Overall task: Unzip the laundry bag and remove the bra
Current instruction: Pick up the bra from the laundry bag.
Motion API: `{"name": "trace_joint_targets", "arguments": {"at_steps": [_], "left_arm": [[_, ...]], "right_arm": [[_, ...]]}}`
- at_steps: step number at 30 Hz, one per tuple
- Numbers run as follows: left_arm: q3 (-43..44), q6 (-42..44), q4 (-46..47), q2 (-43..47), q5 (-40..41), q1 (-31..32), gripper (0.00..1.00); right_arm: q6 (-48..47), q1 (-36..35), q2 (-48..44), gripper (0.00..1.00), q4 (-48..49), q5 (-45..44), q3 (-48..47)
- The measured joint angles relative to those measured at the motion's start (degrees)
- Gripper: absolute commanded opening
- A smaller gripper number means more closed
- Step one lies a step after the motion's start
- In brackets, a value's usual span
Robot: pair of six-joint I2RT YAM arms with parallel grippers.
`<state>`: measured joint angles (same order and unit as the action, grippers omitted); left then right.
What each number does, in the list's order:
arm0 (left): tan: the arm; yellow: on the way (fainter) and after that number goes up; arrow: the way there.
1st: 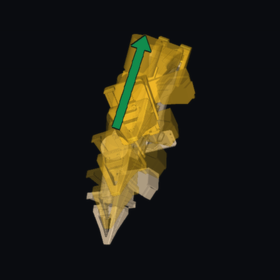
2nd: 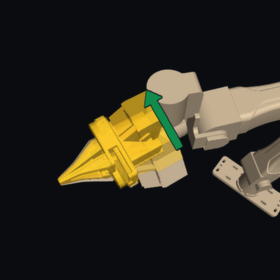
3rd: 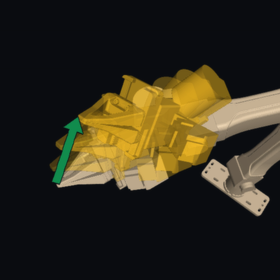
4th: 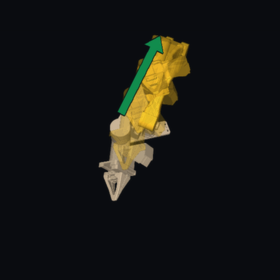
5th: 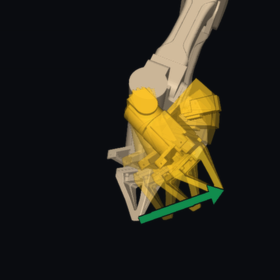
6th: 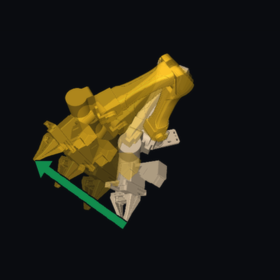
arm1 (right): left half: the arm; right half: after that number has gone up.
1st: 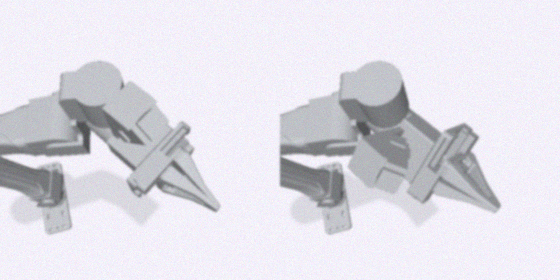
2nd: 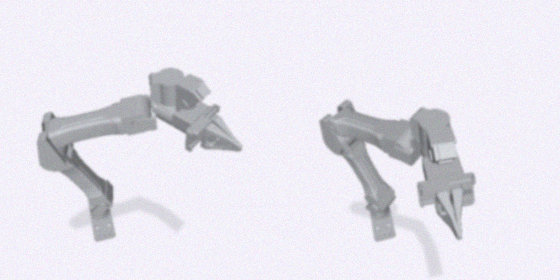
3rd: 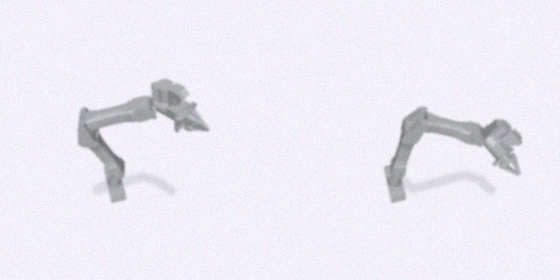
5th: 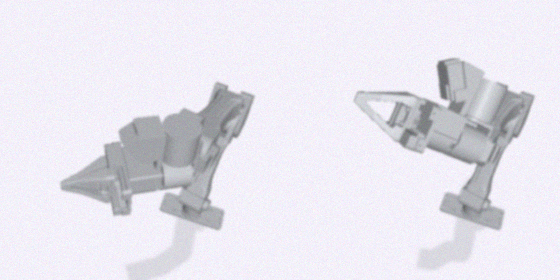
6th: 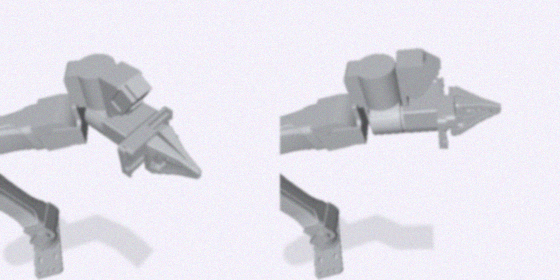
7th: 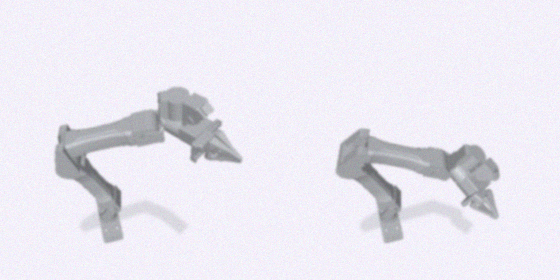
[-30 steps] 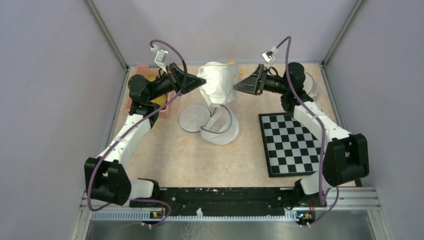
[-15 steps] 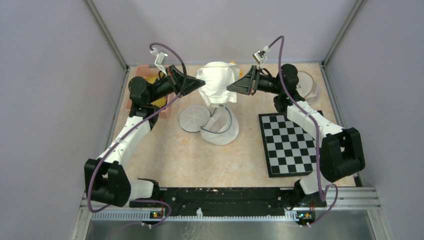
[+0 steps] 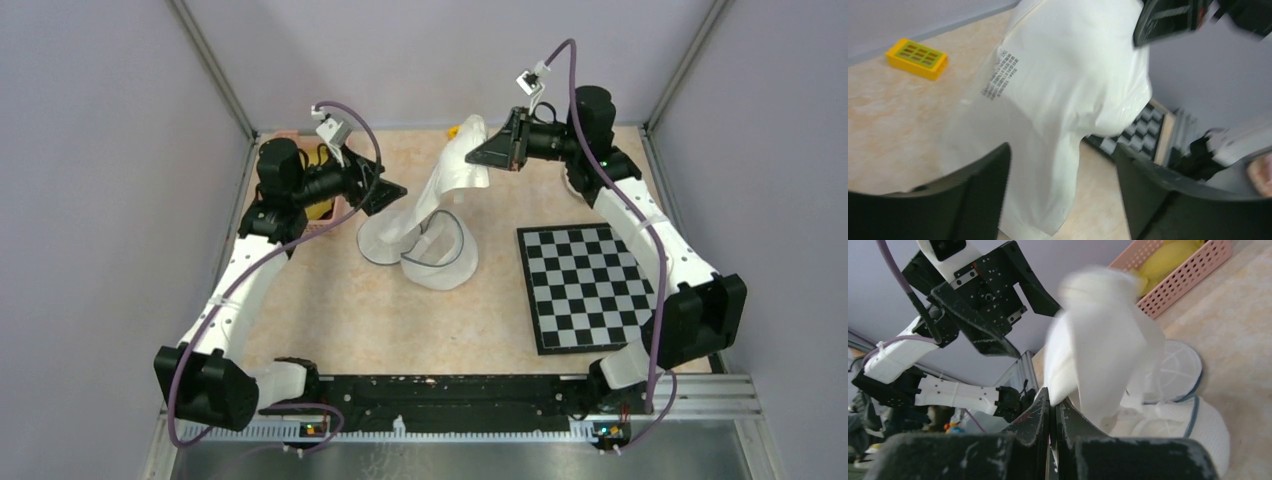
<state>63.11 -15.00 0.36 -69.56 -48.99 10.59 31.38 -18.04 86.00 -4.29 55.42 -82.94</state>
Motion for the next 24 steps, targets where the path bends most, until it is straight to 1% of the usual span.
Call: {"name": "trace_joint_targets", "arguments": {"at_steps": [1, 4, 7, 10, 14, 19, 24], "left_arm": [[1.49, 3.39, -2.99, 0.09, 0.11, -0.04, 0.99], [6.12, 14.27, -10.45, 0.87, -0.31, -0.11, 0.99], [11.78, 23.78, -16.20, 1.07, -3.30, -0.33, 0.99], [17.59, 29.92, -20.00, 0.39, -7.02, -0.31, 0.99], [22.05, 33.92, -21.46, -1.73, -11.85, -0.31, 0.99], [22.53, 36.20, -22.32, -4.61, -14.67, 0.07, 0.99], [23.74, 37.22, -24.35, -6.82, -14.45, 2.64, 0.99]], "right_arm": [[-0.70, 0.02, -0.02, 0.00, -0.57, 0.00, -0.48], [-9.33, 0.07, -0.07, 0.00, -9.51, -0.39, -5.84], [-18.73, 0.11, -0.07, 0.00, -18.18, -0.63, -12.17], [-27.23, 0.11, -0.11, 0.00, -24.74, -0.07, -17.09], [-38.42, -0.48, -0.17, 0.00, -34.21, 0.33, -21.11], [-50.84, -3.96, -0.79, 0.00, -44.48, -1.38, -23.02], [-57.83, -9.01, -2.34, 0.00, -49.59, -4.42, -22.91]]}}
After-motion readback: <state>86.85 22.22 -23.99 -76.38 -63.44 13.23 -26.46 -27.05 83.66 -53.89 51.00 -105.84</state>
